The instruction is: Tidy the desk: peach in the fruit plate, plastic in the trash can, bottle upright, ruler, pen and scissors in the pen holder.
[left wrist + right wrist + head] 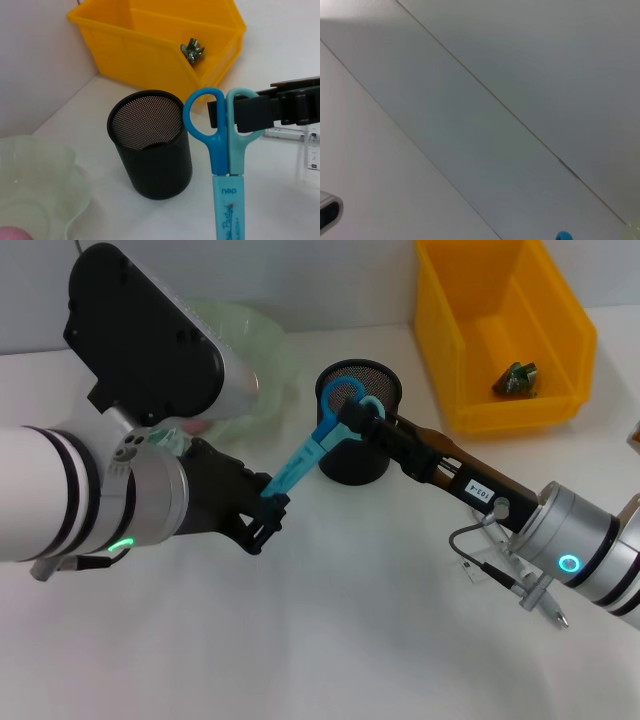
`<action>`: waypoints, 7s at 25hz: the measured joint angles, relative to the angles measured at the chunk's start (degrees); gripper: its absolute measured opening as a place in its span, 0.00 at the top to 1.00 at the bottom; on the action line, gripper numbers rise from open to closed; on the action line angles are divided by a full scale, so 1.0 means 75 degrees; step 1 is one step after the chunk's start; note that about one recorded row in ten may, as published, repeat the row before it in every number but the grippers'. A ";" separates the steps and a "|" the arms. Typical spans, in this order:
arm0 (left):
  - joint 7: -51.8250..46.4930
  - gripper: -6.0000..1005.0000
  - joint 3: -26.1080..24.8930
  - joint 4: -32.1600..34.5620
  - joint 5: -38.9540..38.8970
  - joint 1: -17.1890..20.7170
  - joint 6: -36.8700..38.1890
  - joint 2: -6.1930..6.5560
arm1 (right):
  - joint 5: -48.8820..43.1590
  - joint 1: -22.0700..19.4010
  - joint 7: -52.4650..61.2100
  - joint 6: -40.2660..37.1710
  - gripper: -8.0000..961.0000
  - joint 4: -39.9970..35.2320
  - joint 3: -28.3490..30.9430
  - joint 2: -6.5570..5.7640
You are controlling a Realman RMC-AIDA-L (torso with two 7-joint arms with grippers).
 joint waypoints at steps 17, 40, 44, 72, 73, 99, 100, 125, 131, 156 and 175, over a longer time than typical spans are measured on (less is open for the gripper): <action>0.0005 0.66 -0.0003 -0.0012 0.0000 -0.0014 0.0000 0.0000 | -0.0004 0.0050 0.0053 0.0030 0.66 0.0017 0.0017 0.0000; -0.0080 0.59 0.0114 -0.0034 -0.0018 0.0034 -0.0345 -0.0003 | 0.0068 0.0016 0.0368 0.0251 0.89 -0.0016 0.0129 0.0001; -0.0078 0.51 0.0097 0.0130 -0.0017 0.0169 -0.0407 0.0003 | 0.0068 -0.0045 0.0352 0.0218 0.90 -0.0128 0.0257 0.0000; 0.9838 0.25 -0.2000 -0.2682 -0.8573 0.2898 -0.0971 0.0061 | 0.0016 -0.0269 0.0140 0.0884 0.86 -0.5111 -0.0027 -0.0045; 1.0267 0.25 -0.2297 -0.3111 -0.8962 0.2824 -0.0520 0.0061 | 0.0010 -0.0293 0.0139 0.1172 0.86 -0.5385 -0.0347 -0.0045; 1.2796 0.26 -0.3944 -0.7176 -1.0066 0.1339 0.2407 0.0059 | 0.0850 0.0208 -0.2882 0.2335 0.82 -0.3734 -0.1301 -0.0039; 1.2796 0.26 -0.3941 -0.7201 -1.0066 0.1300 0.2412 0.0056 | 0.0848 0.0212 -0.2915 0.2388 0.82 -0.3681 -0.1310 -0.0041; 1.2865 0.26 -0.3888 -0.7723 -1.0067 0.0779 0.2536 0.0058 | 0.0834 0.0134 -0.3030 0.2982 0.78 -0.3364 -0.1773 -0.0010; 1.2872 0.26 -0.3923 -0.7745 -1.0066 0.0765 0.2549 0.0061 | 0.0823 -0.0025 -0.2530 0.2580 0.58 -0.3680 -0.1768 -0.0058; 1.2519 0.26 -0.4848 -0.8110 -0.8200 0.0551 0.2441 0.0109 | -0.8399 0.0773 0.5548 -0.3091 0.23 -1.2512 -0.0908 -0.1037; 1.2397 0.26 -0.5198 -0.8615 -0.8117 0.0230 0.2154 0.0095 | -1.1016 0.1059 0.4787 -0.2662 0.18 -1.1962 -0.2968 -0.0162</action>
